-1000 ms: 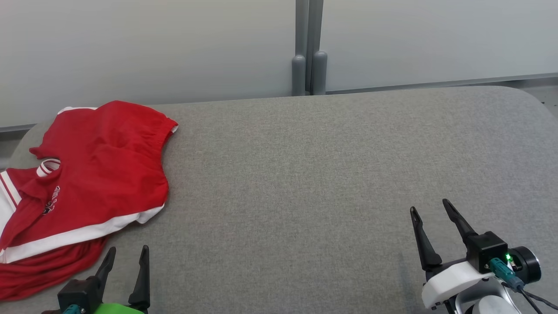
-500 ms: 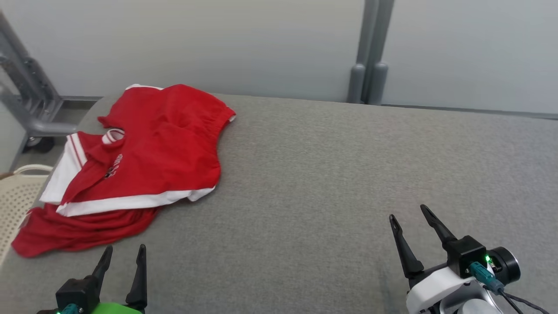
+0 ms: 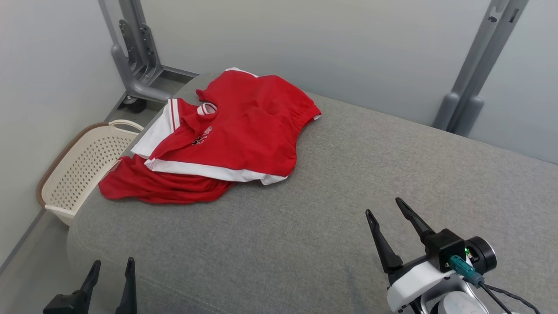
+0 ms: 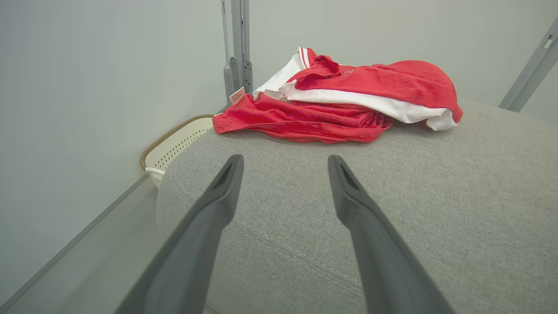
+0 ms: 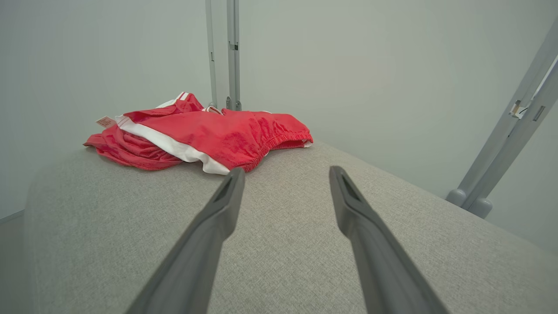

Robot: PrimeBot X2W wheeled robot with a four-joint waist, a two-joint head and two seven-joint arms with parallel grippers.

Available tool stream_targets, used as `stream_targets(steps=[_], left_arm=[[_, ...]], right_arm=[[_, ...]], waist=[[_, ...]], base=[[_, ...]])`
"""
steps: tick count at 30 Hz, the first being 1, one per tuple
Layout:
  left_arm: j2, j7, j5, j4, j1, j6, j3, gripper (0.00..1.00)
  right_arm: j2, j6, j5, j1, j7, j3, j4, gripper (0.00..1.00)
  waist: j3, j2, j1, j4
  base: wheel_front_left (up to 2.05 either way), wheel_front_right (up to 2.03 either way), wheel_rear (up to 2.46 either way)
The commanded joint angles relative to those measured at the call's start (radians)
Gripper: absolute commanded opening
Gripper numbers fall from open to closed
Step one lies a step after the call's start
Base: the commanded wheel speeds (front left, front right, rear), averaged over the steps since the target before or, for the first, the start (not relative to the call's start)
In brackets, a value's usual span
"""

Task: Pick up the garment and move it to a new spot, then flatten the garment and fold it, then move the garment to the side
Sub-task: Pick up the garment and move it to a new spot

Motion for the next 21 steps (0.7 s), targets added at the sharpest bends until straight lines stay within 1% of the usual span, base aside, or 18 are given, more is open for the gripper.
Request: stream_targets(steps=[1,6,9,11,12,14,18,21], left_arm=[[0.004,-0.003,-0.008,-0.003,0.001,-0.002,0.002,1.0],[0.011,0.001,-0.046,0.02,-0.05,-0.003,-0.037,1.0],[0.021,0.065,-0.1,0.007,-0.126,-0.002,-0.09,1.0],[0.028,0.15,-0.153,-0.004,-0.198,-0.003,-0.132,1.0],[0.04,0.201,-0.169,-0.012,-0.244,-0.003,-0.161,1.0],[0.042,0.312,-0.24,-0.025,-0.349,-0.003,-0.21,1.0],[0.057,0.531,-0.334,-0.007,-0.557,-0.003,-0.314,1.0],[0.039,0.676,-0.414,0.04,-0.698,-0.003,-0.366,1.0]], right_arm=[[-0.003,0.0,0.006,-0.001,-0.003,-0.001,0.0,1.0],[-0.008,0.0,0.004,0.02,-0.003,-0.013,-0.016,1.0],[-0.025,0.0,-0.004,0.006,-0.003,-0.015,-0.031,1.0],[-0.04,0.0,-0.007,-0.01,-0.003,-0.016,-0.041,1.0],[-0.048,0.0,-0.01,-0.018,-0.003,-0.017,-0.046,1.0],[-0.066,0.0,-0.019,-0.044,-0.003,-0.015,-0.06,1.0],[-0.097,0.0,-0.027,-0.102,-0.003,0.016,-0.076,1.0],[-0.113,0.0,-0.024,-0.147,-0.003,0.042,-0.08,1.0]], waist=[[-0.001,0.012,0.0,0.037],[0.019,0.012,0.0,0.038],[0.065,0.012,0.0,0.035],[0.099,0.012,0.0,0.036],[0.117,0.012,0.0,0.037],[0.168,0.012,0.0,0.037],[0.259,0.012,0.0,0.019],[0.309,0.012,0.0,-0.008]], base=[[0.0,0.0,0.0],[0.0,0.0,0.0],[0.0,0.0,0.0],[0.0,0.0,0.0],[0.0,0.0,0.0],[0.0,0.0,0.0],[0.0,0.0,0.0],[0.0,0.0,0.0]])
